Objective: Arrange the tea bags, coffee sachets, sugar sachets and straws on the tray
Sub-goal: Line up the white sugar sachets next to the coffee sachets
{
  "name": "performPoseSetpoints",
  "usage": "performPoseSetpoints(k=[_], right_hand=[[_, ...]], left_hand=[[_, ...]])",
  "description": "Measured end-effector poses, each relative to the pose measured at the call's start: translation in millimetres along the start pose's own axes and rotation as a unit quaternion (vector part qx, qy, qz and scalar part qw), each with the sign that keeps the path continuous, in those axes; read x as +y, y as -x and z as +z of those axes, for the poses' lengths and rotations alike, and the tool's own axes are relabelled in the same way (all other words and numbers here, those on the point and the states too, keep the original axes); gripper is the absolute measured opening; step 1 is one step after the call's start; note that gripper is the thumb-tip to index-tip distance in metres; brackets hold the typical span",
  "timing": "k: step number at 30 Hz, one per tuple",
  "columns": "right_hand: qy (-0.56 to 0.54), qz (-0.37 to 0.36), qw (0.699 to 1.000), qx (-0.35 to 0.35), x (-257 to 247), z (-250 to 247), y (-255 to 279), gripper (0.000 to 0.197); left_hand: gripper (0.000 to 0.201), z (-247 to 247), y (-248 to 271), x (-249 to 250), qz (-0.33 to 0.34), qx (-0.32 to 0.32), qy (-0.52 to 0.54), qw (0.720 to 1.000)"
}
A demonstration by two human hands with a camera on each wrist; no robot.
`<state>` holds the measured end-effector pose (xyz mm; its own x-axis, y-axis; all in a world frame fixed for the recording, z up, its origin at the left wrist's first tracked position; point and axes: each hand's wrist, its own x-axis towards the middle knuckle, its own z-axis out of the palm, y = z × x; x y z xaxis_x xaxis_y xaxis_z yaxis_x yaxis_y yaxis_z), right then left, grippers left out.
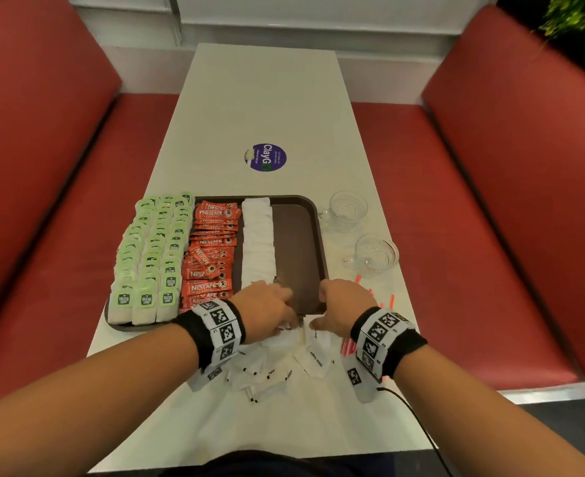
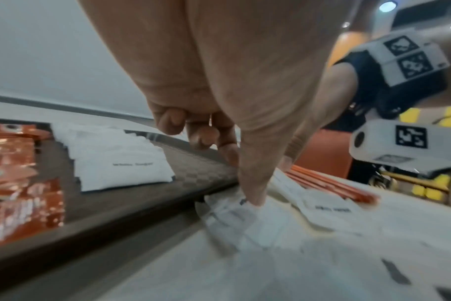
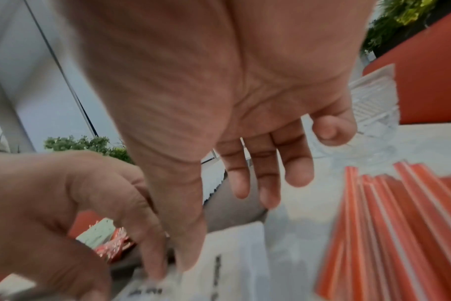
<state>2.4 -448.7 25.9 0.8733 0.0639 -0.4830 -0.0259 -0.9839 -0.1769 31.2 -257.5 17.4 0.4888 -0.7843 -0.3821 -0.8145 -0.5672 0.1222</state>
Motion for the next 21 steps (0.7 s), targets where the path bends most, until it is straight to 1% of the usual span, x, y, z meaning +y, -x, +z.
performPoseSetpoints(k=[2,4,7,10,14,17,19,21], right_hand=[[0.013,0.012,1.0,0.014,2,10,3,0.055],[0.012,0.025,0.999,0.034,-1,21,8,0.06],[-0.003,0.042,0.997,0.06,-7,32,12,0.058],[-0.019,0.053,0.996,0.072,-12,35,12,0.056],[-0.077,0.05,0.995,0.038,-9,36,11,0.06],[-0.047,0.032,0.998,0.012,-6,32,10,0.044],[-0.019,0.018,1.0,-0.009,-5,28,9,0.034],[-0.018,0.01,1.0,-0.018,-2,24,10,0.03]], left_hand=[[0.049,2,-6,5,0.019,-0.032,-0.046,0.998],[0.057,3,-11,9,0.033,-0.047,-0.083,0.995],[0.061,5,-15,11,0.038,-0.05,-0.121,0.991],[0.065,5,-18,12,0.039,-0.048,-0.129,0.99],[0.058,1,-20,13,0.031,-0.071,-0.12,0.99],[0.052,-2,-20,13,0.04,-0.073,-0.103,0.991],[0.041,-3,-19,12,0.051,-0.064,-0.078,0.994],[0.031,-1,-17,11,0.059,-0.059,-0.037,0.996]])
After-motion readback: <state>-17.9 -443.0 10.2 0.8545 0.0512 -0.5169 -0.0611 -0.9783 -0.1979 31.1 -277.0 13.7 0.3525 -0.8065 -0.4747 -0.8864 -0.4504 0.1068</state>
